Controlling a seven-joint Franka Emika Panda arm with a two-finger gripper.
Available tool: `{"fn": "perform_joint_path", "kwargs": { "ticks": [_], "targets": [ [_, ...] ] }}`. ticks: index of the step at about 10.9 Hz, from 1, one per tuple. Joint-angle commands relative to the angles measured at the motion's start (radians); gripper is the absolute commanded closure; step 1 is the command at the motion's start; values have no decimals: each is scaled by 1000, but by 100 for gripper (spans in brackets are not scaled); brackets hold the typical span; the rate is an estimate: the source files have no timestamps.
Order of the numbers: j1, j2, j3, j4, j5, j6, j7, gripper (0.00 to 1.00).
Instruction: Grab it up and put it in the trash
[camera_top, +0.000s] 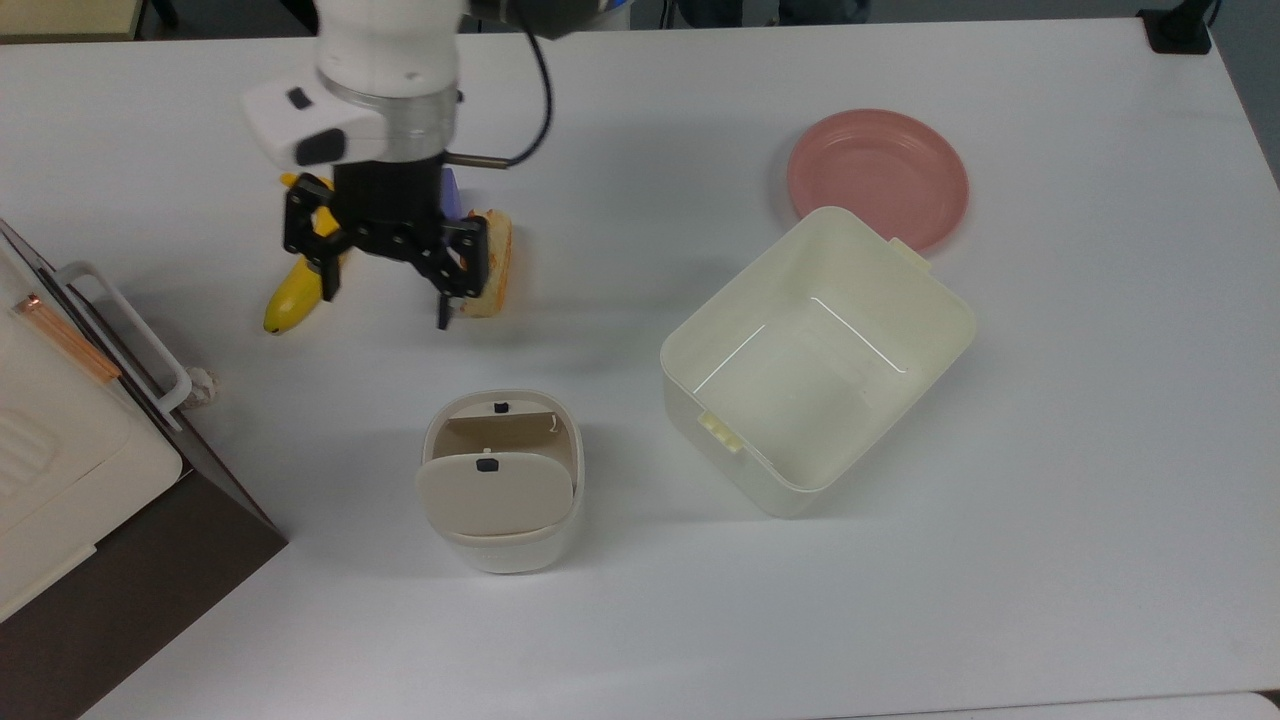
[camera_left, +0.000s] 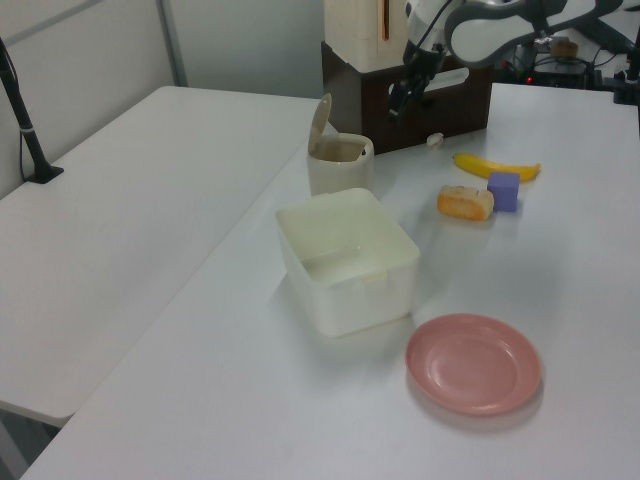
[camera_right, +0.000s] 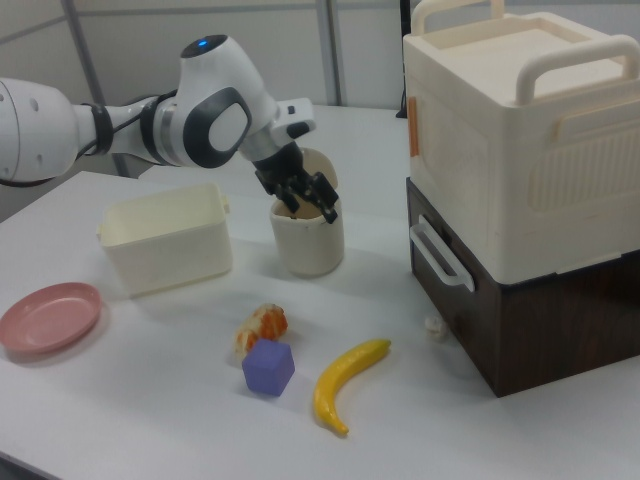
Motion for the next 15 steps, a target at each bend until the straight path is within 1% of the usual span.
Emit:
{"fn": "perform_joint_path", "kwargs": {
  "ticks": [1,2,3,4,6,7,8,9,10,12,14,15],
  "targets": [
    [-56,-16,-16,-55,22,-8,123,0],
    [-69,-5,-27,-66,20,11,200,0],
    [-84,0,-30,-93,14,82,266,0],
    [-104,0,-30,-145,8,194,315,0],
    [-138,9,-34,-243,5,425,371,0],
    [-153,9,-45,-282,5,509,385,0],
    [-156,18,-66,-309,5,579,385,0],
    [-161,33,-83,-337,6,665,391,0],
    [-173,59,-89,-360,6,734,401,0],
    [-173,128,-93,-351,10,782,450,0],
    [-172,171,-97,-347,13,790,455,0],
    [-175,191,-97,-327,14,790,457,0]
  ]
}}
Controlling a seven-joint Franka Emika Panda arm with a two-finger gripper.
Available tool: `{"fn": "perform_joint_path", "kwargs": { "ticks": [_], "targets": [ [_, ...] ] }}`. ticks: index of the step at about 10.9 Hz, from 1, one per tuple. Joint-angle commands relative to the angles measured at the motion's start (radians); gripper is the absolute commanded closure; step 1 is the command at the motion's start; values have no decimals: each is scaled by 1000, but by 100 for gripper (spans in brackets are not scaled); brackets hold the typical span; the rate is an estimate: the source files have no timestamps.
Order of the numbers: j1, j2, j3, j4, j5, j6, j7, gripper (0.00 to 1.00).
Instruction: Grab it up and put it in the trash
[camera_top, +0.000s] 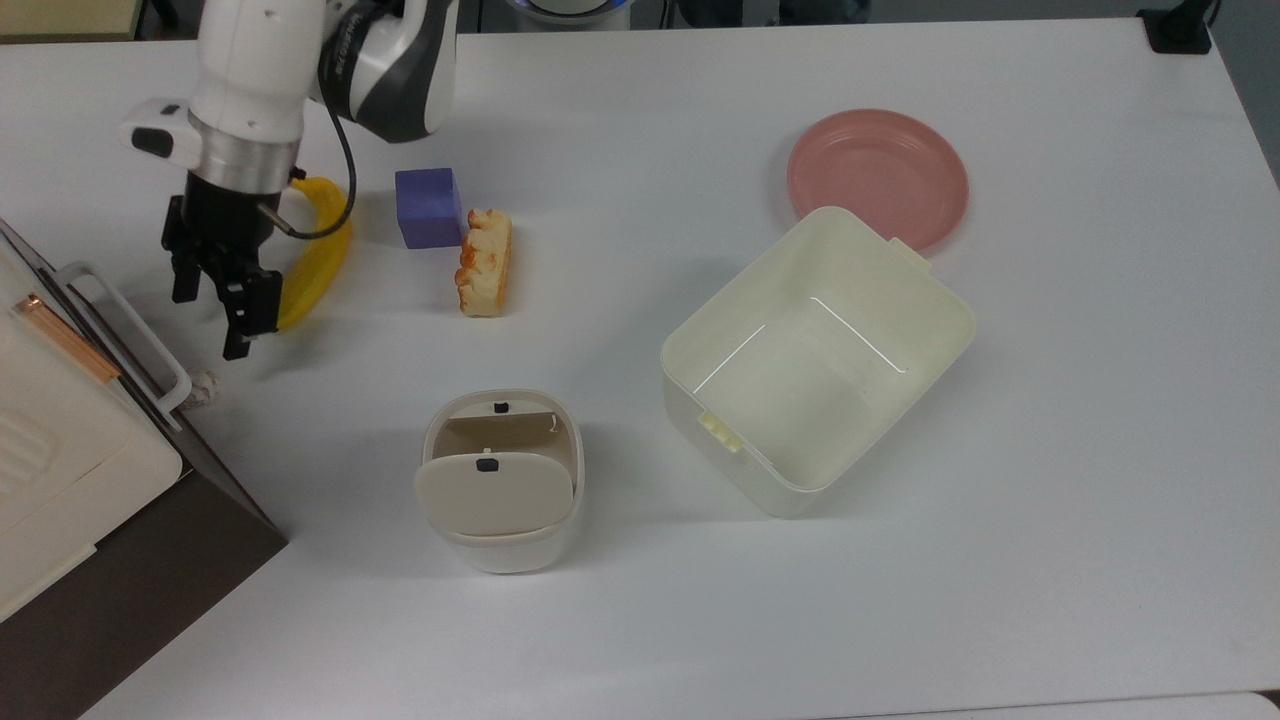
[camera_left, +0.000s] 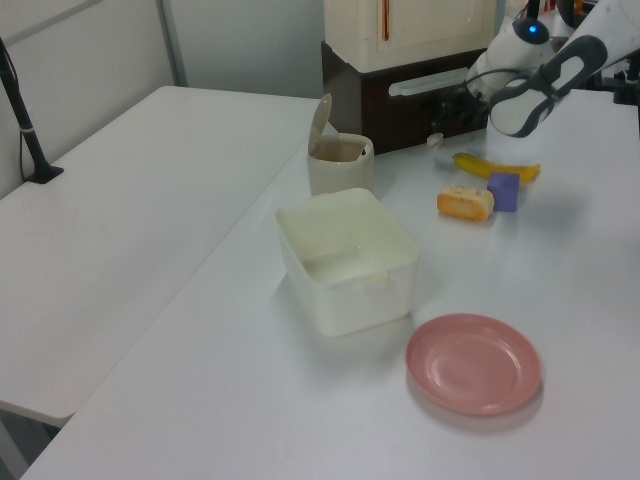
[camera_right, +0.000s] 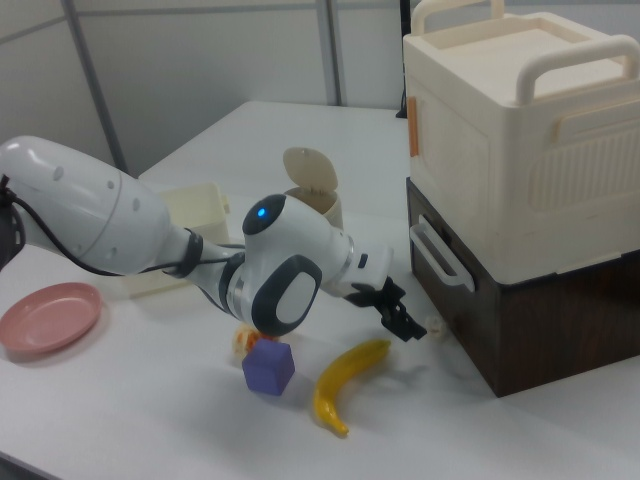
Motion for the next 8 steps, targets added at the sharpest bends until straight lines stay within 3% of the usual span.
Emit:
{"fn": "perform_joint_path", "kwargs": {
  "ticks": [1,5,8],
  "targets": [
    [10,60,-16,32,6,27,29,3],
    [-21,164,-17,178,-2,26,35,8],
    [-21,223,-22,226,-22,23,30,13]
  ]
}}
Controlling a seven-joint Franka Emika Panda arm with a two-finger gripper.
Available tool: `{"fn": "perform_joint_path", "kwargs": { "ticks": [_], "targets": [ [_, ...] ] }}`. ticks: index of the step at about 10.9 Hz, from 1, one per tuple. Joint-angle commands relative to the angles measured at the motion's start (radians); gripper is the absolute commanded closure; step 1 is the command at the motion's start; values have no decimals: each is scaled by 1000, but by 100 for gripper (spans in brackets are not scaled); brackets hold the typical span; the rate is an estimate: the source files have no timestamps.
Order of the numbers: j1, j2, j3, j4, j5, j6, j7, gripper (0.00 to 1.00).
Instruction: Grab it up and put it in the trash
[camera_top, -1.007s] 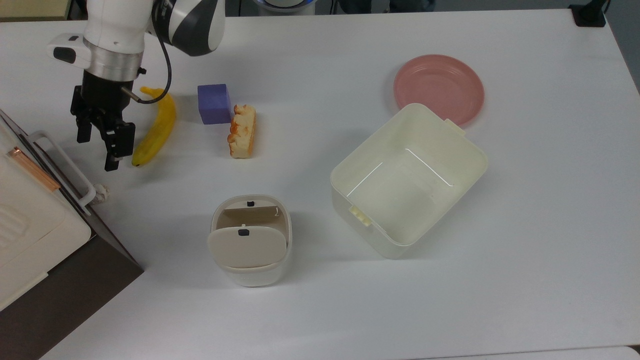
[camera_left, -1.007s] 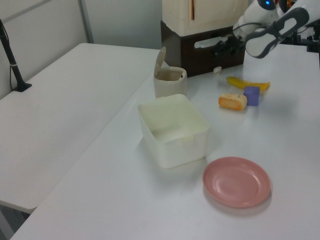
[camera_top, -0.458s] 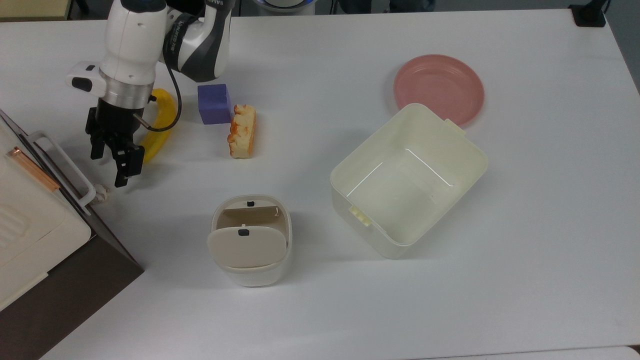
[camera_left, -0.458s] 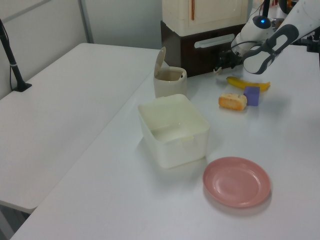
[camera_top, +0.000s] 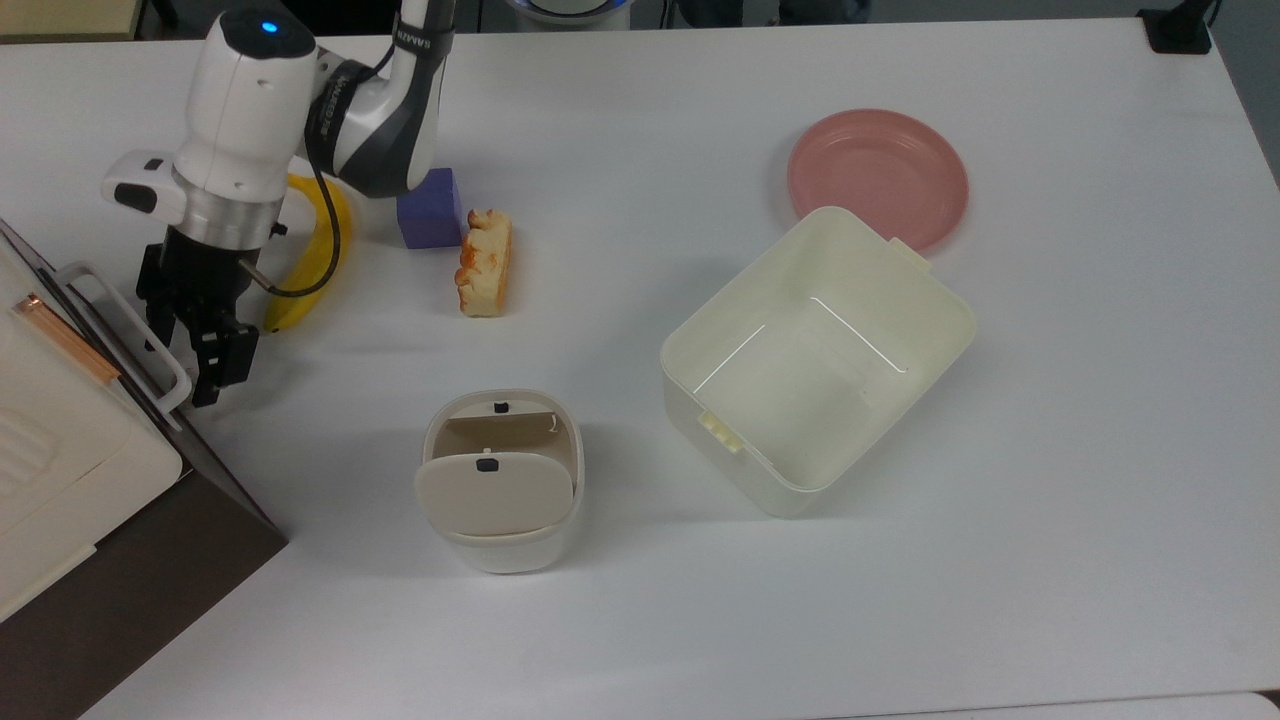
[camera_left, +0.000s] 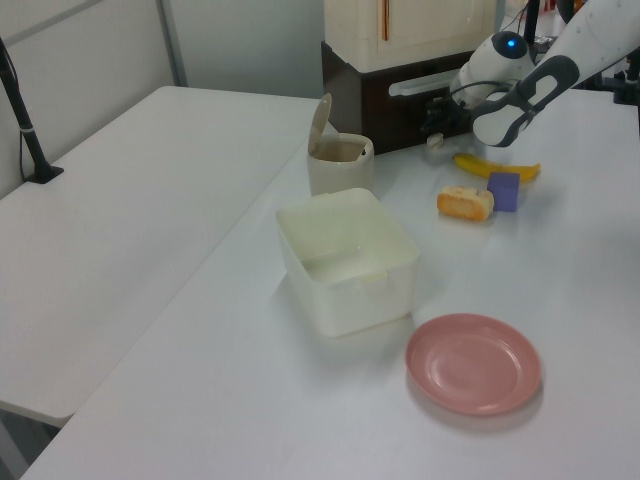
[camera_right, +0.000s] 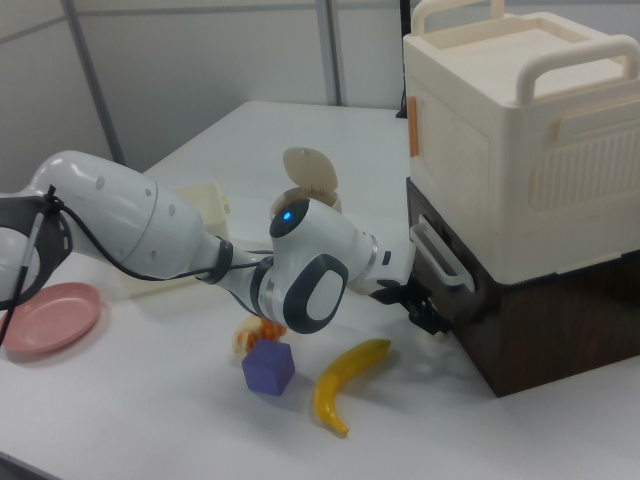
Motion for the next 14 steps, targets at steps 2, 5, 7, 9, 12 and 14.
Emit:
{"fn": "perform_joint_path", "kwargs": {
  "ticks": [2,5,7,9,12,14],
  "targets": [
    [6,71,-15,47,-61,15,17,19],
    [9,71,-15,47,-71,12,9,88],
    [7,62,-15,47,-72,8,-20,100],
    [13,24,-15,38,-74,5,-35,100],
    [68,-50,-15,10,-75,-63,-45,100],
    [122,-106,-7,14,-75,-179,-43,100]
  ]
}}
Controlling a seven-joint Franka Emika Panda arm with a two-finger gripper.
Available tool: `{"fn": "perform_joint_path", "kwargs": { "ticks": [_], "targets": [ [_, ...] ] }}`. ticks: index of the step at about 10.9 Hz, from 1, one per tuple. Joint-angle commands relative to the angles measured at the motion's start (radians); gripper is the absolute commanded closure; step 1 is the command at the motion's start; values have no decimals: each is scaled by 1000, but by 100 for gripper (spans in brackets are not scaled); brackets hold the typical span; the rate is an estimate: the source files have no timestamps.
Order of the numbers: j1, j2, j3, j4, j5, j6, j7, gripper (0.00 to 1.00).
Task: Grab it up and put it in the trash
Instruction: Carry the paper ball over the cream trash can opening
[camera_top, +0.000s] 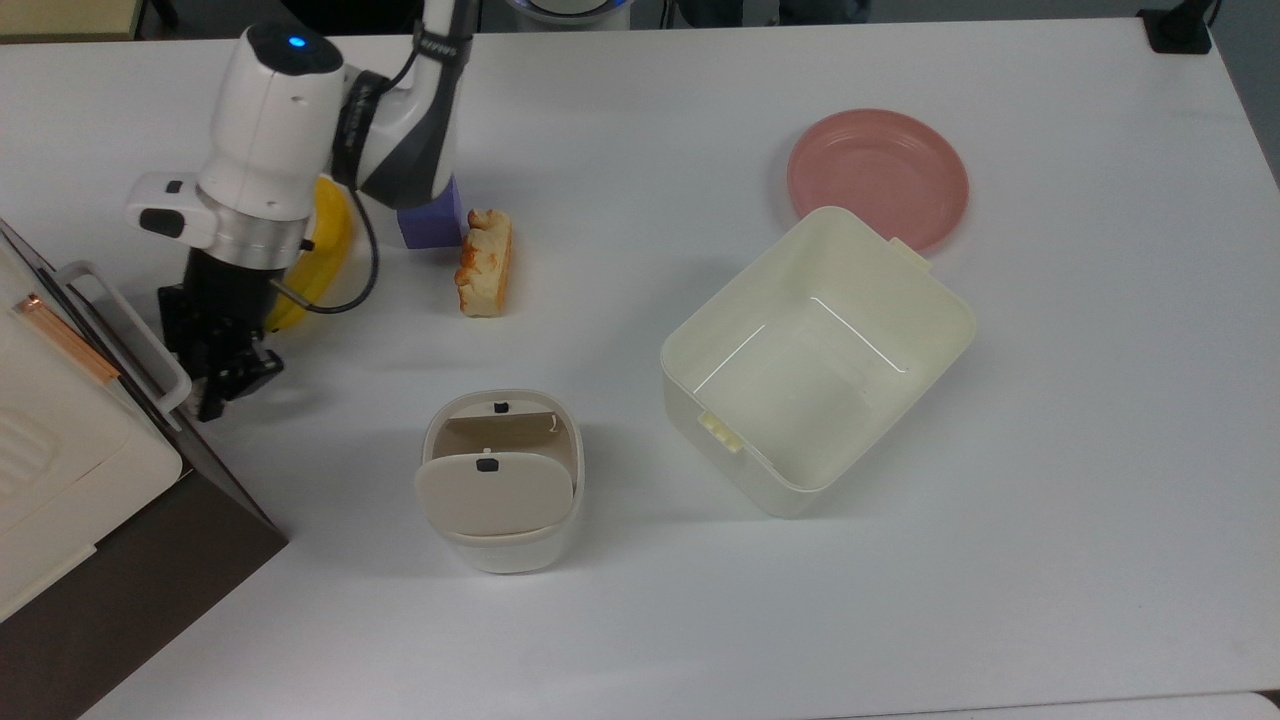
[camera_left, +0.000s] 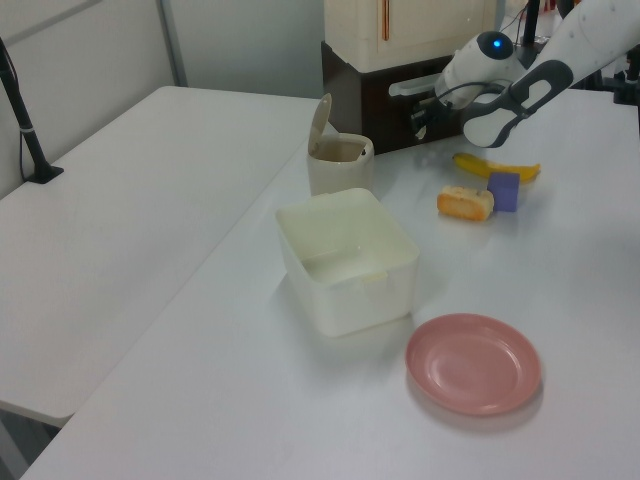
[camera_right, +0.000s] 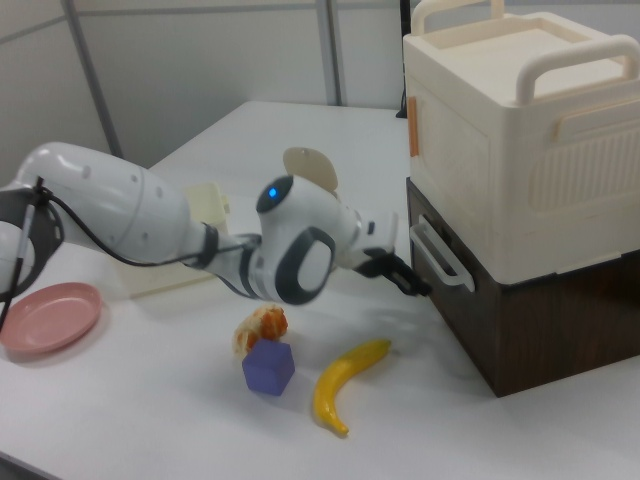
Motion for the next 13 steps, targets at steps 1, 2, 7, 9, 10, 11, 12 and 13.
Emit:
{"fn": "perform_joint_path", "kwargs": {
  "ticks": [1,2,7,9,10,11,12,13],
  "targets": [
    [107,-140,-3,-36,-11,-194,-14,100],
    [142,-172,-2,-33,-10,-238,-8,100],
    [241,-189,30,43,-13,-250,67,100],
    [267,-186,35,71,-14,-239,67,100],
    [270,-180,35,89,-14,-239,67,100],
    [273,-176,39,103,-17,-240,66,97],
    [275,-163,50,103,-27,-240,69,51],
    [275,-157,61,103,-25,-242,82,11]
  ]
}}
